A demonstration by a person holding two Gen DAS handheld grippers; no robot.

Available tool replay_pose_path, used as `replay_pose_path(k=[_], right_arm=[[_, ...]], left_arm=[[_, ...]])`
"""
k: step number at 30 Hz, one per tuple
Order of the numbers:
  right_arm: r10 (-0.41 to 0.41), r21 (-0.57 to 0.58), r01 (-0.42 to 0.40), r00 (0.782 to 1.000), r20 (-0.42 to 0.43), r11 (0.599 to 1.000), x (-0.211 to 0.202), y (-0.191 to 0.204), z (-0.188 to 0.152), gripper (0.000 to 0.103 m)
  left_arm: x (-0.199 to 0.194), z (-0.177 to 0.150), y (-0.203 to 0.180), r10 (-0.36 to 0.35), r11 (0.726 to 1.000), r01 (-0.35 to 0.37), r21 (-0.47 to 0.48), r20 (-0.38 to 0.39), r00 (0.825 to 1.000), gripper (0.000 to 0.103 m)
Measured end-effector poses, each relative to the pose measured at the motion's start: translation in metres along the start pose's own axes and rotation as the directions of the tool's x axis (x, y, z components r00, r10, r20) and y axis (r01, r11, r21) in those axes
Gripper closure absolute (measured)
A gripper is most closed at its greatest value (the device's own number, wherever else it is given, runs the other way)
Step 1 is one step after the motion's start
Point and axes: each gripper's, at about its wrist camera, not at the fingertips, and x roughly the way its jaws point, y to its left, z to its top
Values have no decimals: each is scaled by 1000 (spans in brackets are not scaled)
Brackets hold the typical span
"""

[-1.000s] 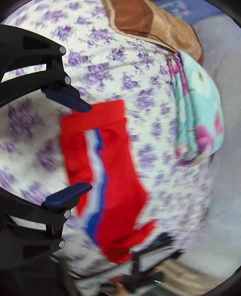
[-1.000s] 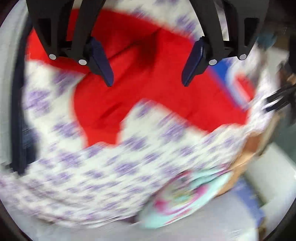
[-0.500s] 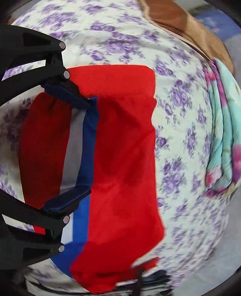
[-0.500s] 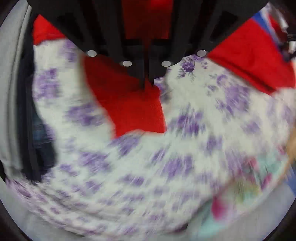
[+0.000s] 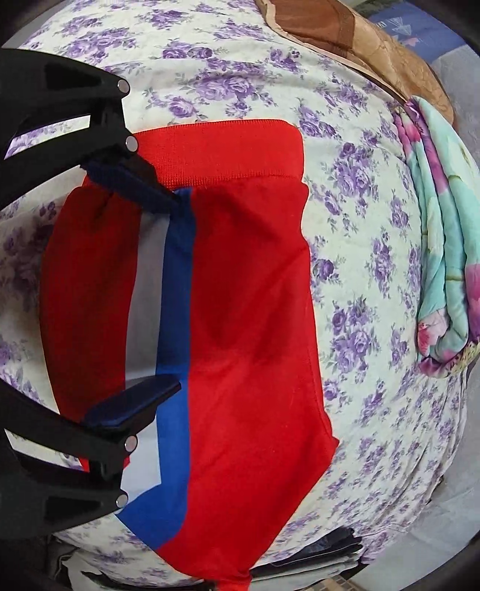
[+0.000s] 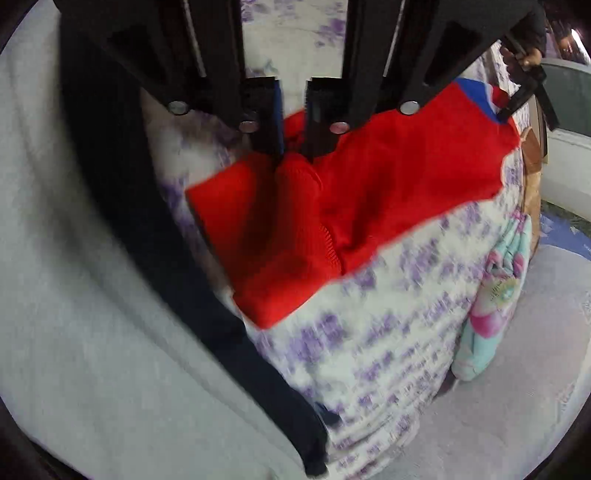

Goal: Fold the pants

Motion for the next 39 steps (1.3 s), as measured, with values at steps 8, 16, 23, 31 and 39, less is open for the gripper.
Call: replay_pose_path(k=[8, 16, 23, 31, 39], right_arm=[[-144, -106, 154, 985, 96, 982, -48, 26, -5, 33], [-158, -36, 161, 984, 84, 986, -37, 11, 18, 36], [63, -174, -38, 988, 138, 984, -67, 45, 23, 95], [-236, -202, 228, 972, -18, 953, -30, -5, 16, 61], [-283, -299, 338, 935, 212, 892, -75, 36, 22, 39]], left_arm=[[-10, -1, 4, -16, 1000, 16, -19, -2, 1000, 16], [-13, -2, 7, -34, 999, 34, -41, 5, 999, 16], [-8, -3, 5, 1, 1000, -1, 4, 10, 1000, 16], [-5, -1, 7, -3, 1000, 2, 8, 12, 1000, 16], [-13, 2, 12, -30, 999, 30, -26, 0, 1000, 16]])
